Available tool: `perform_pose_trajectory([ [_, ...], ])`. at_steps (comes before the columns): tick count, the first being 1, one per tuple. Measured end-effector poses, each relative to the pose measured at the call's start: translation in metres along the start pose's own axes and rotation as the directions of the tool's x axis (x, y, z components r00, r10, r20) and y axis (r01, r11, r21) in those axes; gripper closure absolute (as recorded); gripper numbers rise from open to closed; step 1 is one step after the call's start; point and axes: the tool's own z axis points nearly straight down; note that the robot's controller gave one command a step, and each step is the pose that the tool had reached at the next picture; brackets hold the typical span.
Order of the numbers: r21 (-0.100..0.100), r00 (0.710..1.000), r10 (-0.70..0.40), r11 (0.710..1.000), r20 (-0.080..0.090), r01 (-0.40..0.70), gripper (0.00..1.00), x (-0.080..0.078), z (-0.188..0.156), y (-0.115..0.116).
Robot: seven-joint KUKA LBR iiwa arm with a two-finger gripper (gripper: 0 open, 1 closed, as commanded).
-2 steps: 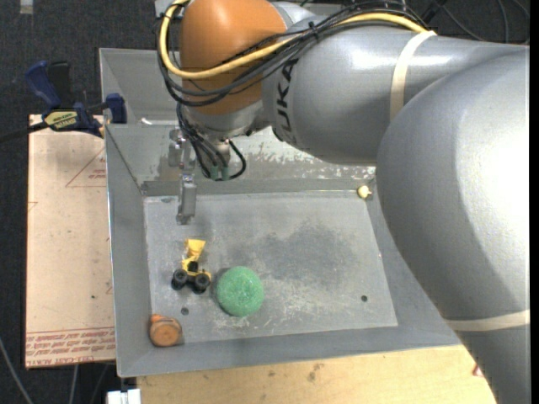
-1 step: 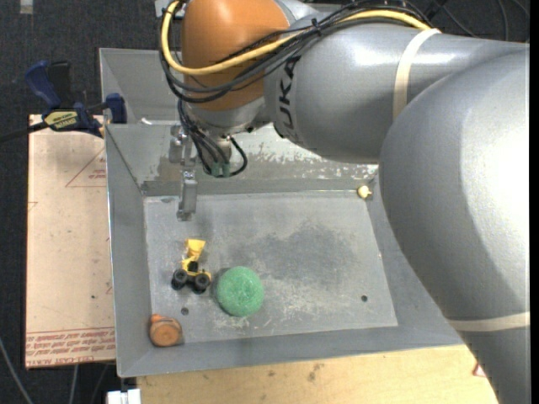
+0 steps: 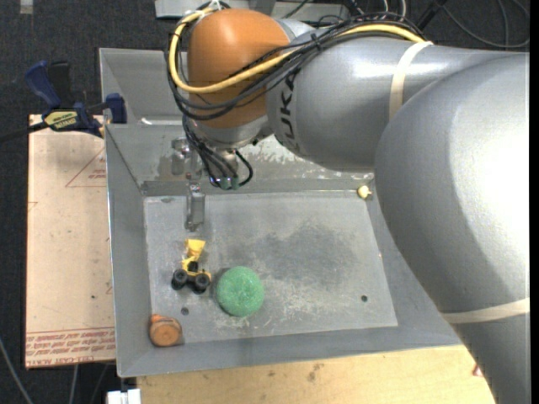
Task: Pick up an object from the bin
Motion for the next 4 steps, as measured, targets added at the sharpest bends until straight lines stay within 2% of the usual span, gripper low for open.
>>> perform_pose_trajectory([
  [1, 0.001, 0.991, -0.133, 0.991, -0.004, 0.133, 0.0, 0.027, 0.076, -0.042],
  [2, 0.0, 0.941, -0.337, 0.941, -0.009, 0.337, 0.0, 0.027, 0.101, -0.052],
  [3, -0.001, 0.87, -0.492, 0.87, -0.006, 0.492, 0.0, 0.053, 0.103, -0.042],
  [4, -0.003, 0.713, -0.701, 0.713, -0.004, 0.701, 0.0, 0.063, 0.105, -0.03],
])
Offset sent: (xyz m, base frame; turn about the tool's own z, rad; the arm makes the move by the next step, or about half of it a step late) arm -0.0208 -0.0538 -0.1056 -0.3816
